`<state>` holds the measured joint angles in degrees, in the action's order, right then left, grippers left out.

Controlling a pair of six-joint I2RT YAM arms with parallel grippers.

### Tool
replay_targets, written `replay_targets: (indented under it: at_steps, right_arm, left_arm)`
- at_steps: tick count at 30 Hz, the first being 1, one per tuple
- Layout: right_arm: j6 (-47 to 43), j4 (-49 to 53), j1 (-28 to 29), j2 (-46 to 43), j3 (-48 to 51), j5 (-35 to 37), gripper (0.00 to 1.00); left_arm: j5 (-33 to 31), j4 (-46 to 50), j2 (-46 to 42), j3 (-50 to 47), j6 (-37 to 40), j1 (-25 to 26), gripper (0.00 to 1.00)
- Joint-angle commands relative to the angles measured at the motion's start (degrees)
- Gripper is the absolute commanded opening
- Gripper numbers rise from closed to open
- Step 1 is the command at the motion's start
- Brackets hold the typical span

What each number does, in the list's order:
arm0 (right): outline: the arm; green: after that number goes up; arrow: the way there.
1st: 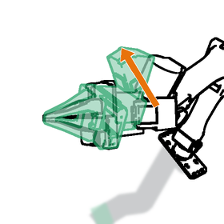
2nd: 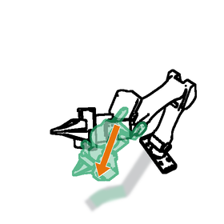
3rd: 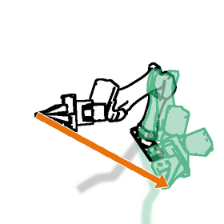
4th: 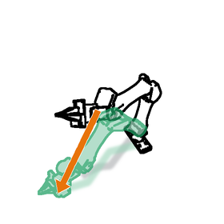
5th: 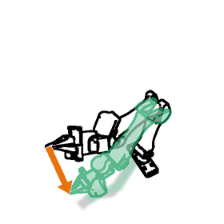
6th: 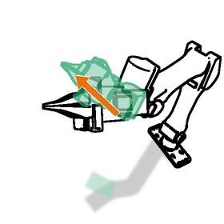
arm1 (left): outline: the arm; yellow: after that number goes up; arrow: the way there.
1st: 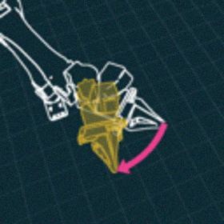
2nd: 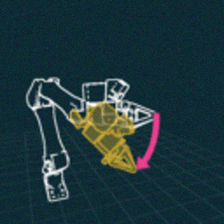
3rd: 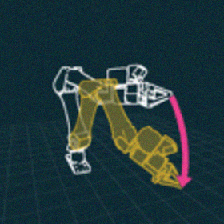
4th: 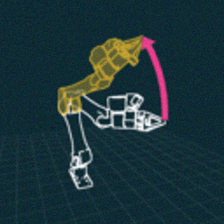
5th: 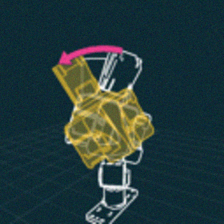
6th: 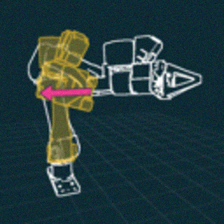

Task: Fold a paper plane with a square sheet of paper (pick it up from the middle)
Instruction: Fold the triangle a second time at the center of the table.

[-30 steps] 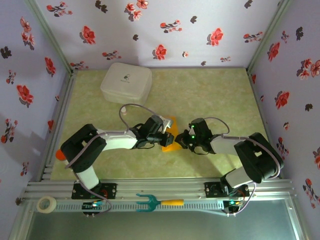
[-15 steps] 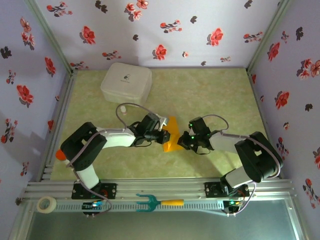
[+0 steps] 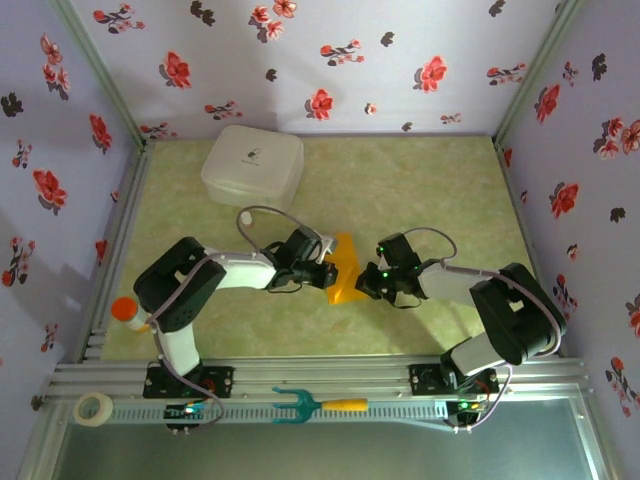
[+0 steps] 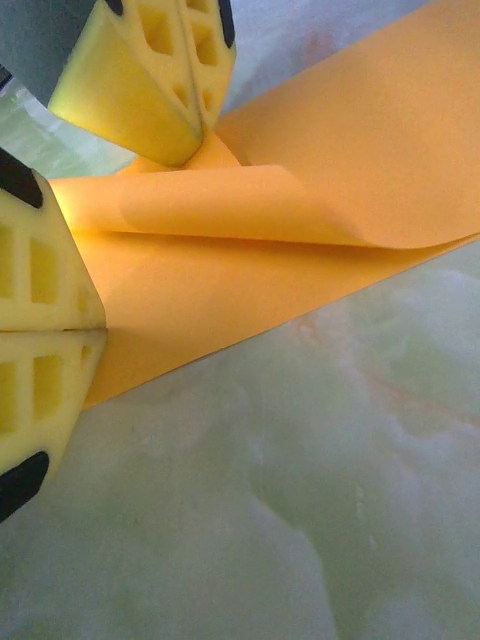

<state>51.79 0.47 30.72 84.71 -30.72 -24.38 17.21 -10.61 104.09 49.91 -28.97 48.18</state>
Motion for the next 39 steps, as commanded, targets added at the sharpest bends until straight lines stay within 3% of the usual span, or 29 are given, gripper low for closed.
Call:
replay_targets:
  at_steps: [1, 25, 39]
  right_arm:
    - [-1.7, 6.4, -0.4, 0.7, 0.1, 2.8, 0.08]
    - [1.4, -0.7, 0.4, -1.0, -0.1, -4.2, 0.10]
    - [-2.0, 7.1, 0.8, 1.0, -0.9, 1.8, 0.08]
  left_arm:
    - [0.8, 1.6, 1.3, 2.0, 2.0, -0.7, 0.02]
    - [6.5, -3.9, 0.4, -2.0, -8.6, 0.4, 0.02]
    - [2.0, 2.6, -1.4, 0.6, -3.1, 0.4, 0.02]
